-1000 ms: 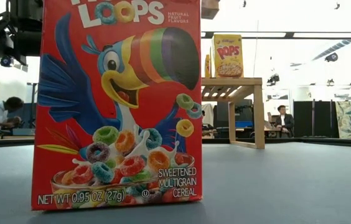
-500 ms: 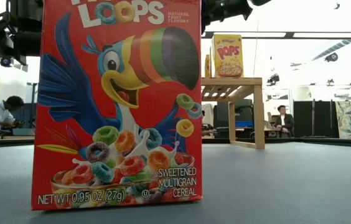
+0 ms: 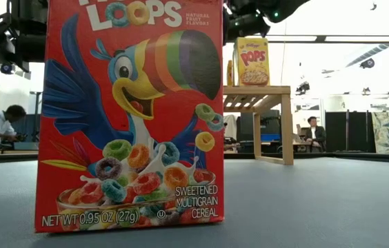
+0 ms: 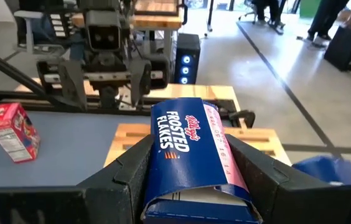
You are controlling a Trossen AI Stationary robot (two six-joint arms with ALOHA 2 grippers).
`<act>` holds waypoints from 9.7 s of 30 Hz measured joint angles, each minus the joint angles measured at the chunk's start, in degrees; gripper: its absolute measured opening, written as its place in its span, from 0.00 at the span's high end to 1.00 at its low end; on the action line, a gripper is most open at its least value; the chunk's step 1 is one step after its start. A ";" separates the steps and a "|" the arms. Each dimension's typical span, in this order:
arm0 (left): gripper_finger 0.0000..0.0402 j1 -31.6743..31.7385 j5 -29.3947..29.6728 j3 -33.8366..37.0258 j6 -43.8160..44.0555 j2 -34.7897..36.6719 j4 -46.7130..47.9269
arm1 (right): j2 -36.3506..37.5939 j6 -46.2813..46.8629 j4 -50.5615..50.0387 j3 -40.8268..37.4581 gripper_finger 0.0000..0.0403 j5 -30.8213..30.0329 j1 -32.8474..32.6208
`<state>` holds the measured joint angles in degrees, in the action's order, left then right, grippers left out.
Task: Stack cereal on shelf
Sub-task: Put the top blue cereal box on the shelf aligned with the other blue cereal box, then put the blue cereal box on the shelf aligned with the other blue cereal box
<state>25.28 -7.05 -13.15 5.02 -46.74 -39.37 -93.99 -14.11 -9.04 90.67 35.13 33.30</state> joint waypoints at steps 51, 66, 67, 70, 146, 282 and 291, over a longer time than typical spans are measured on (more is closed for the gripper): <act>0.35 0.00 -0.02 0.00 0.00 0.00 -0.01 | -1.77 -5.10 -4.59 -0.04 0.59 -2.38 0.76; 0.35 0.00 -0.01 0.00 0.00 0.00 -0.01 | -1.75 -5.60 -4.81 -0.04 0.53 -3.83 0.74; 0.35 0.00 -0.02 0.00 0.00 0.00 -0.01 | -1.75 -5.60 -4.88 -0.04 0.52 -3.90 0.74; 0.35 0.00 -0.01 0.00 0.00 0.00 -0.01 | -1.75 -5.21 -5.06 -0.04 0.48 -4.11 0.74; 0.45 -32.11 21.68 0.04 4.96 -9.75 -9.28 | 8.83 72.60 -61.05 -3.48 0.45 -47.21 -83.41; 0.45 -32.68 25.97 -2.32 -2.98 -6.01 0.72 | -11.13 -6.73 -68.57 41.71 0.60 -31.96 -17.83; 0.45 -32.68 25.97 -3.06 -3.02 -7.11 0.78 | -10.78 -8.05 -66.48 42.23 0.60 -31.84 -17.25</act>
<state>-7.40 18.92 -16.21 2.00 -53.85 -38.59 -104.77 -22.16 -75.51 132.90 3.29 16.05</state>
